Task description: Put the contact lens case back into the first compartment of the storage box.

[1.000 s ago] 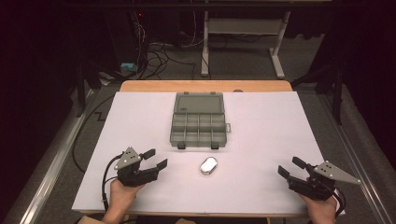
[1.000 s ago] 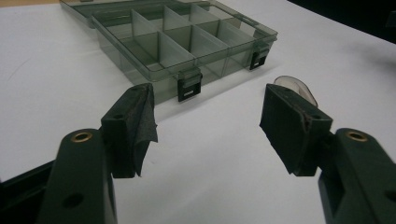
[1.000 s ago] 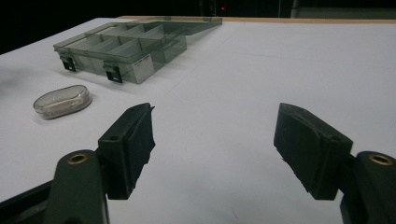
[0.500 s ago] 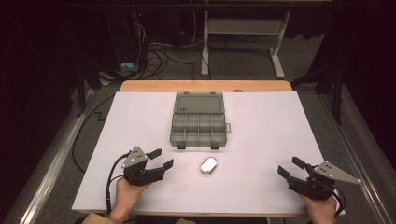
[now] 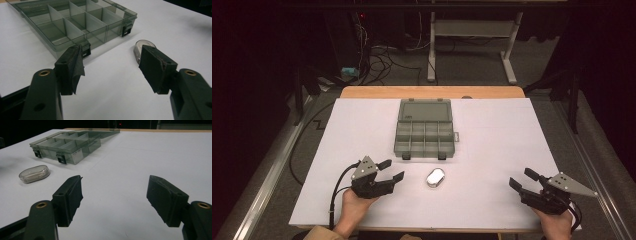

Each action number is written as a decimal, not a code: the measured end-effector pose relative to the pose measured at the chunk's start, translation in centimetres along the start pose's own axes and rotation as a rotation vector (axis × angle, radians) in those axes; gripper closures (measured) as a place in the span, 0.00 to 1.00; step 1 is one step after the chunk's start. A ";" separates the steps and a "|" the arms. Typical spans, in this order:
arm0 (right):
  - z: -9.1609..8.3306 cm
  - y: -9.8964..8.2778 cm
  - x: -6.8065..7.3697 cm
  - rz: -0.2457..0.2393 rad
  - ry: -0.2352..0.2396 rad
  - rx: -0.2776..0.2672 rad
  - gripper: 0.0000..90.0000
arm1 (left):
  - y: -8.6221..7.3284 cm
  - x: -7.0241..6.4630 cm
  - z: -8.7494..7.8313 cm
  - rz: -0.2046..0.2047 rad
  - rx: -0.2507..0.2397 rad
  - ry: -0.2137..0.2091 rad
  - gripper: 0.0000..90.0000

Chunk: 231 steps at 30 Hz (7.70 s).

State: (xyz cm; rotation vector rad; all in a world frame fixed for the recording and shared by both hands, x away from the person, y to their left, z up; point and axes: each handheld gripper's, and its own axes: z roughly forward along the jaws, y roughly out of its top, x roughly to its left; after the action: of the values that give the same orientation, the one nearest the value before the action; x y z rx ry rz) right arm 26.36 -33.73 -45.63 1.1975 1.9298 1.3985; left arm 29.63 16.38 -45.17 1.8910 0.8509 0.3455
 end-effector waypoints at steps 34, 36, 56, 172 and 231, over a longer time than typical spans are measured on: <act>0.0 0.0 0.0 -0.004 0.005 0.000 0.32 | 4.0 -2.6 4.3 0.021 0.300 -0.063 0.44; 0.0 0.0 0.0 -0.006 0.005 0.000 0.32 | 4.4 -2.8 4.6 0.036 0.316 -0.059 0.45; 0.0 0.0 0.0 -0.009 0.009 0.001 0.32 | 6.5 -4.8 8.4 0.087 0.484 -0.078 0.48; 0.0 0.0 0.0 -0.013 0.013 0.005 0.33 | 7.3 -2.0 7.4 0.063 0.464 -0.050 0.54; 0.0 0.0 0.0 -0.012 0.015 0.006 0.32 | 11.7 3.4 5.6 -0.014 0.370 0.069 0.54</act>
State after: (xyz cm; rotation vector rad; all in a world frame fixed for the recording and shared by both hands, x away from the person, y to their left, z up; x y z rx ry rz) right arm 26.36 -33.77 -45.67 1.1796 1.9492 1.4000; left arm 40.06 11.89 -37.99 2.2222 1.0278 0.2583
